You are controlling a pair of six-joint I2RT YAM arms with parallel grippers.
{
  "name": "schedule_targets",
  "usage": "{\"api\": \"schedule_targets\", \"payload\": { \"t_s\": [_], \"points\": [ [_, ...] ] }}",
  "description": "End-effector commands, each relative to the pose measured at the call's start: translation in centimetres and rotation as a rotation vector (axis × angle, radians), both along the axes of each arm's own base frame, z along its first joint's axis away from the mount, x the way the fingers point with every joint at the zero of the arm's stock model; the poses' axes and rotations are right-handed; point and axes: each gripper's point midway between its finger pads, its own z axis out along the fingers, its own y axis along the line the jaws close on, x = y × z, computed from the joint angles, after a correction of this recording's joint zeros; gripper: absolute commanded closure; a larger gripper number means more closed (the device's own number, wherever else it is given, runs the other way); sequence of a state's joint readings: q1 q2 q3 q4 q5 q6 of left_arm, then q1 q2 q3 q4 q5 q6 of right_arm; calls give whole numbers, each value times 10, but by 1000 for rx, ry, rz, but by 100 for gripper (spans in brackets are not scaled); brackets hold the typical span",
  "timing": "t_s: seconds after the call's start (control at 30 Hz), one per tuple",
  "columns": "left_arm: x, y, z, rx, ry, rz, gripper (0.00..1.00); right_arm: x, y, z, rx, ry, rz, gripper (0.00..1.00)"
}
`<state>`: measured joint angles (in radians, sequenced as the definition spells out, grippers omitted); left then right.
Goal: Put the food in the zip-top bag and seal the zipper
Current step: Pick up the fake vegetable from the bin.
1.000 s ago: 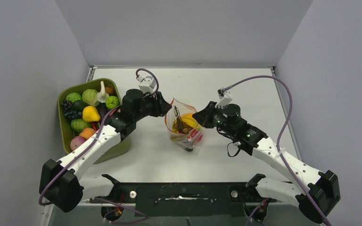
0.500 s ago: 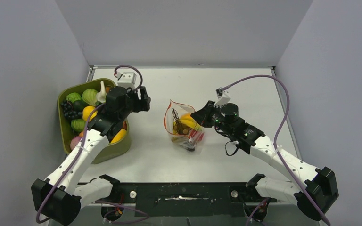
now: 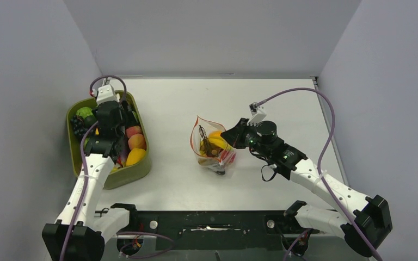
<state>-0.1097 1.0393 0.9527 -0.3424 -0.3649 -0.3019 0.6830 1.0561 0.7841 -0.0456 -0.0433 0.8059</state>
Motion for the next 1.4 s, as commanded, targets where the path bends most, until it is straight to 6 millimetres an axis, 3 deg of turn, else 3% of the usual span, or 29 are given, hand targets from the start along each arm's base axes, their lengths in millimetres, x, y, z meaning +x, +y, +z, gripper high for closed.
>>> {"api": "schedule_targets", "payload": {
  "t_s": [0.0, 0.13, 0.37, 0.57, 0.9, 1.17, 1.37],
  "points": [
    [-1, 39, 16, 73, -72, 146, 42, -1, 2, 23, 47, -85, 21, 100],
    [-1, 61, 13, 67, -111, 206, 53, 0, 2, 24, 44, -89, 23, 100],
    [9, 77, -12, 40, -59, 213, 54, 2, 4, 23, 35, -87, 28, 100],
    [28, 62, -9, 7, -141, 109, 54, 2, 6, 21, 46, -80, 34, 100],
    [32, 71, -32, -1, -80, 150, 55, 3, 3, 21, 34, -79, 22, 100],
    [35, 71, -30, -6, -76, 144, 70, 4, 3, 21, 34, -86, 23, 100],
    [30, 69, -31, -6, -73, 133, 89, 3, 4, 21, 44, -81, 24, 100]
  ]
}}
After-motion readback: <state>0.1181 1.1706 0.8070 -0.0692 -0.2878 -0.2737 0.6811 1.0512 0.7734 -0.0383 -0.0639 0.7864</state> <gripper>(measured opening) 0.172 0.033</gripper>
